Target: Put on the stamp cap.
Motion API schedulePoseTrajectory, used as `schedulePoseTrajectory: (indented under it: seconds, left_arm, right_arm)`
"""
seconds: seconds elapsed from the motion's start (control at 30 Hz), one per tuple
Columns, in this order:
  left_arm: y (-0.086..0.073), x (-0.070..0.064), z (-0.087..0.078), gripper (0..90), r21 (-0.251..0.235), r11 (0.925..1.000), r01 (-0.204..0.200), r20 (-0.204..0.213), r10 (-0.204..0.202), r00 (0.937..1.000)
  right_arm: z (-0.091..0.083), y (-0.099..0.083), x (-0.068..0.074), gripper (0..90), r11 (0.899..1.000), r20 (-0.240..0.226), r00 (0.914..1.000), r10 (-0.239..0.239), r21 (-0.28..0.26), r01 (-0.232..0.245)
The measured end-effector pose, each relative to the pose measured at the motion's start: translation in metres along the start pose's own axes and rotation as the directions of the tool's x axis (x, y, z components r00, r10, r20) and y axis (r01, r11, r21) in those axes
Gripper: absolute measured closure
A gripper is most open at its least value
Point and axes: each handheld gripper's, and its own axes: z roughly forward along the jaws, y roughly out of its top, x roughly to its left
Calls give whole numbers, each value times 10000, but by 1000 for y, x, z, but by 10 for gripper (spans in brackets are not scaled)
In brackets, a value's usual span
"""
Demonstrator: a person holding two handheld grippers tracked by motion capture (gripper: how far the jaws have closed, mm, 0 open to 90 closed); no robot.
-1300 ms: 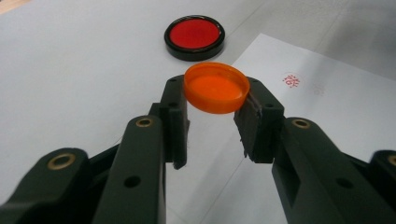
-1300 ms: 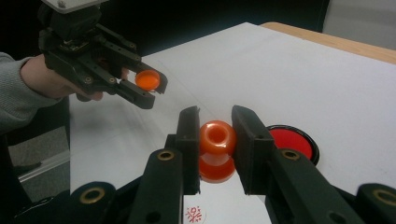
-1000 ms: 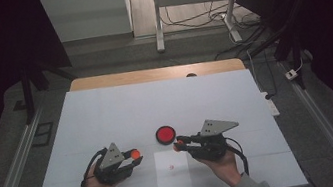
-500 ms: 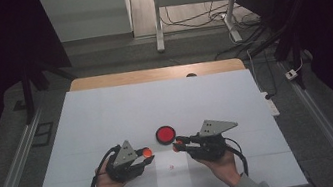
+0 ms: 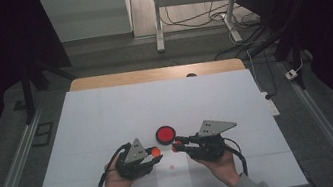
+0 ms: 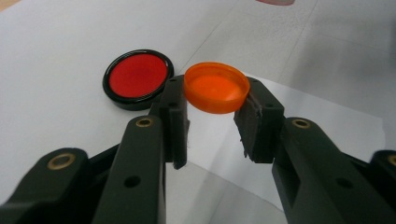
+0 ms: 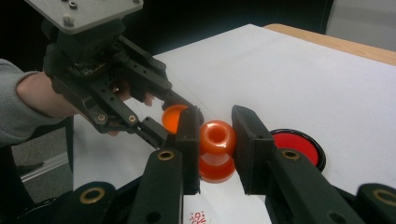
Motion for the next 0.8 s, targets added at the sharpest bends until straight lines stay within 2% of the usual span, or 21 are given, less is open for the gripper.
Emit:
schedulePoseTrajectory:
  seconds: [0.8]
  left_arm:
    - [13,-10,20,650,80,9995,-302,362,299,9989]
  right_arm:
    - [0,1,2,723,10000,-61,10000,-61,-10,61]
